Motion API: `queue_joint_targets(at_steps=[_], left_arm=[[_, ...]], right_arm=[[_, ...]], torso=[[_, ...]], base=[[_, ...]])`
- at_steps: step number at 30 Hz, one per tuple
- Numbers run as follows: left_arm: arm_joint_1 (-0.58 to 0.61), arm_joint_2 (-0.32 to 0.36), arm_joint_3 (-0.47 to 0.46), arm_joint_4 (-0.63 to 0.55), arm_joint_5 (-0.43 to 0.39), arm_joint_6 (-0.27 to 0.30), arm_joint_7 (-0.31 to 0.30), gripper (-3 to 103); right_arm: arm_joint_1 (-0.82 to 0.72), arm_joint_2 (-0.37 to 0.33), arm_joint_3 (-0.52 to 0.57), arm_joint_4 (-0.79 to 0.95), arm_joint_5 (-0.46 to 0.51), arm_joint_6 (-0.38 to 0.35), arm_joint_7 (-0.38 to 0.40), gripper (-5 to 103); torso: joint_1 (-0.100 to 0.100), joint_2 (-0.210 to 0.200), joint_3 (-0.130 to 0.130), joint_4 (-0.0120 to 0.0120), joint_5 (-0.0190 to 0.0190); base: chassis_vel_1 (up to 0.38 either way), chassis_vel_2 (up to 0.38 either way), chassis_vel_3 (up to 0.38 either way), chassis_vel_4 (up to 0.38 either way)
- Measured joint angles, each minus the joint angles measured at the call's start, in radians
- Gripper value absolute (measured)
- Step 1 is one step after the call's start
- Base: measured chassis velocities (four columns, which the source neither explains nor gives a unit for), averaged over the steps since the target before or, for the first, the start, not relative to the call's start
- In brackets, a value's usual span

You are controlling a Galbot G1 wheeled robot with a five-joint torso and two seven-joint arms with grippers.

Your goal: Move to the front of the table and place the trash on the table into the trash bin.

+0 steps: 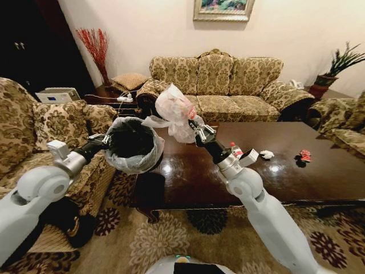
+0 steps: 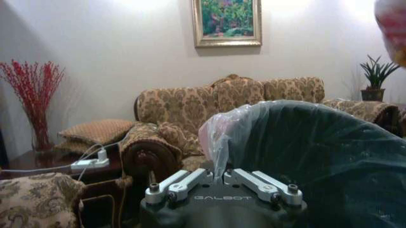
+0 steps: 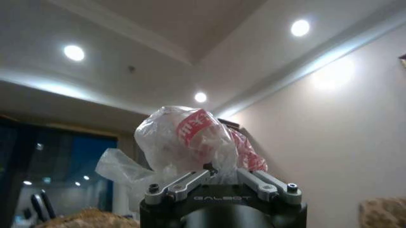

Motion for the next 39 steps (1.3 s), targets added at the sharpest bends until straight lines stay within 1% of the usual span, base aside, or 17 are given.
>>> queue_joint_targets(at_steps=[3, 4, 5, 7, 8, 9, 11, 17, 19, 20, 21, 23, 24, 27, 29, 32, 39], left_arm=[[0.003, 0.003, -0.002, -0.004, 0.000, 0.000, 0.000, 3], [0.004, 0.003, -0.002, -0.006, 0.000, 0.000, 0.000, 3], [0.004, 0.003, -0.002, -0.006, 0.000, 0.000, 0.000, 3], [0.004, 0.005, -0.001, -0.007, 0.000, 0.000, 0.001, 3], [0.004, 0.007, 0.002, -0.007, 0.000, 0.000, 0.001, 3], [0.004, 0.007, 0.002, -0.007, 0.000, 0.000, 0.001, 3], [0.001, 0.012, 0.007, -0.008, 0.000, 0.000, 0.002, 3], [0.002, 0.014, 0.007, -0.012, 0.000, 0.000, 0.003, 3], [0.004, 0.009, 0.006, -0.013, 0.000, 0.000, 0.003, 3], [0.004, 0.007, 0.006, -0.013, 0.000, 0.000, 0.003, 3], [0.004, 0.007, 0.006, -0.013, 0.000, 0.000, 0.003, 3], [0.001, 0.004, 0.006, -0.014, 0.000, 0.000, 0.003, 3], [0.001, 0.004, 0.006, -0.014, 0.000, 0.000, 0.003, 3], [0.000, 0.001, 0.006, -0.013, 0.000, 0.000, 0.003, 3], [0.000, 0.001, 0.005, -0.014, 0.000, 0.000, 0.003, 3], [0.002, -0.001, -0.002, -0.013, -0.002, 0.000, 0.002, 3], [-0.004, 0.000, 0.003, -0.015, -0.011, 0.000, 0.002, 3]], right_arm=[[0.111, 0.004, -0.054, -0.013, 0.053, -0.011, 0.039, -2], [0.149, 0.006, -0.073, -0.018, 0.072, -0.014, 0.052, 3], [0.149, 0.006, -0.073, -0.018, 0.072, -0.014, 0.052, 3], [0.234, 0.008, -0.113, -0.027, 0.113, -0.022, 0.081, 13], [0.264, 0.010, -0.128, -0.030, 0.127, -0.025, 0.092, 9], [0.264, 0.010, -0.128, -0.030, 0.127, -0.025, 0.092, 9], [0.299, 0.011, -0.145, -0.034, 0.144, -0.028, 0.104, 2], [0.306, 0.012, -0.151, -0.036, 0.149, -0.030, 0.109, 0], [0.334, 0.023, -0.196, -0.026, 0.181, -0.054, 0.135, 0], [0.359, 0.037, -0.245, -0.013, 0.215, -0.082, 0.162, 0], [0.359, 0.037, -0.245, -0.013, 0.215, -0.082, 0.162, 0], [0.403, 0.061, -0.331, 0.012, 0.274, -0.131, 0.208, 0], [0.403, 0.061, -0.331, 0.012, 0.274, -0.131, 0.208, 0], [0.424, 0.071, -0.397, 0.026, 0.300, -0.183, 0.257, 0], [0.425, 0.068, -0.401, 0.033, 0.299, -0.204, 0.276, 0], [0.410, 0.035, -0.387, 0.071, 0.296, -0.278, 0.328, 0], [0.390, 0.022, -0.376, 0.061, 0.288, -0.304, 0.349, 0]], torso=[[0.000, 0.000, 0.000, 0.0002, -0.0004], [0.000, 0.000, 0.000, 0.0002, -0.0004], [0.000, 0.000, 0.000, 0.0002, -0.0004], [0.000, 0.000, 0.000, 0.0002, -0.0003], [0.000, 0.000, 0.000, 0.0002, -0.0003], [0.000, 0.000, 0.000, 0.0002, -0.0003], [0.000, 0.000, 0.000, 0.0003, -0.0005], [0.000, 0.000, 0.000, 0.0000, 0.0002], [0.000, 0.000, 0.000, -0.0003, 0.0003], [0.000, 0.000, 0.000, -0.0002, -0.0001], [0.000, 0.000, 0.000, -0.0002, -0.0001], [0.000, 0.000, 0.000, 0.0004, -0.0005], [0.000, 0.000, 0.000, 0.0004, -0.0005], [0.000, 0.000, 0.000, 0.0006, -0.0005], [0.000, 0.000, 0.000, 0.0004, -0.0006], [0.000, 0.000, 0.000, 0.0001, 0.0003], [0.000, 0.000, 0.000, 0.0001, -0.0002]], base=[[0.000, 0.000, 0.000, 0.000], [0.000, 0.000, 0.000, 0.000], [0.000, 0.000, 0.000, 0.000], [0.000, 0.000, 0.000, 0.000], [0.000, 0.000, 0.000, 0.000], [0.000, 0.000, 0.000, 0.000], [0.000, 0.000, 0.000, 0.000], [0.000, 0.000, 0.000, 0.000], [0.000, 0.000, 0.000, 0.000], [0.000, 0.000, 0.000, 0.000], [0.000, 0.000, 0.000, 0.000], [0.000, 0.000, 0.000, 0.000], [0.000, 0.000, 0.000, 0.000], [0.000, 0.000, 0.000, 0.000], [0.000, 0.000, 0.000, 0.000], [0.000, 0.000, 0.000, 0.000], [0.000, 0.000, 0.000, 0.000]])
